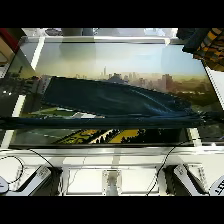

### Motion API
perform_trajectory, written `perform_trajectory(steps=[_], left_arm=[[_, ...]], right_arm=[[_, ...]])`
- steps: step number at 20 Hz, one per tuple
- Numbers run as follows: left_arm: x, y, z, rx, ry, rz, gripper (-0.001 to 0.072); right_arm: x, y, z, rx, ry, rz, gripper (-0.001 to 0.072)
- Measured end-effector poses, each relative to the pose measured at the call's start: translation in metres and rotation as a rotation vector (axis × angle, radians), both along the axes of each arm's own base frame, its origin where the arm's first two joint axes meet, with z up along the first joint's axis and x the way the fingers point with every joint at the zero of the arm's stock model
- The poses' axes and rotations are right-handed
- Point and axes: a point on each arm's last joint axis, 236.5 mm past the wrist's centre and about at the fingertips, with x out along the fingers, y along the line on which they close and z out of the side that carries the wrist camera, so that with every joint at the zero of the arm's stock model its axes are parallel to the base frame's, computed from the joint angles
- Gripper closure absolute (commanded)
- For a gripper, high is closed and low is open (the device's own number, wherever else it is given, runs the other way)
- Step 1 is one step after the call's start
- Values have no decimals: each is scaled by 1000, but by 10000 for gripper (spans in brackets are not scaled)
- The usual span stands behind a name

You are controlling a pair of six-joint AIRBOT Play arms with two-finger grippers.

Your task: Fold the clothes and pants, and hang the long-sleeved shirts on hangers.

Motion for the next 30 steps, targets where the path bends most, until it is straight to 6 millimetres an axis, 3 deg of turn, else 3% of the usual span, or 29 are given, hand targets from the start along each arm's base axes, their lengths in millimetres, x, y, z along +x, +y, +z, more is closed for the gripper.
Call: perform_trajectory(steps=[3,6,9,13,17,21,26,30], left_arm=[[14,-2,14,17,9,-50,666],[45,3,18,22,2,-63,666],[93,1,4,4,4,-95,665],[168,-22,-25,-25,-14,-148,665],[198,-40,-42,-43,1,-180,666],[192,-30,-34,-55,6,-134,665],[129,-6,-29,-52,193,-90,666],[104,3,-16,-31,236,-64,666]], right_arm=[[2,4,8,16,-13,6,699],[13,13,11,80,-45,13,699],[23,19,0,174,-41,0,698],[32,20,-26,295,-4,-47,698],[38,18,-39,337,6,-71,697],[44,16,-41,341,-11,-78,697],[43,15,-42,340,-5,-74,697],[31,15,-44,330,41,-84,698]])
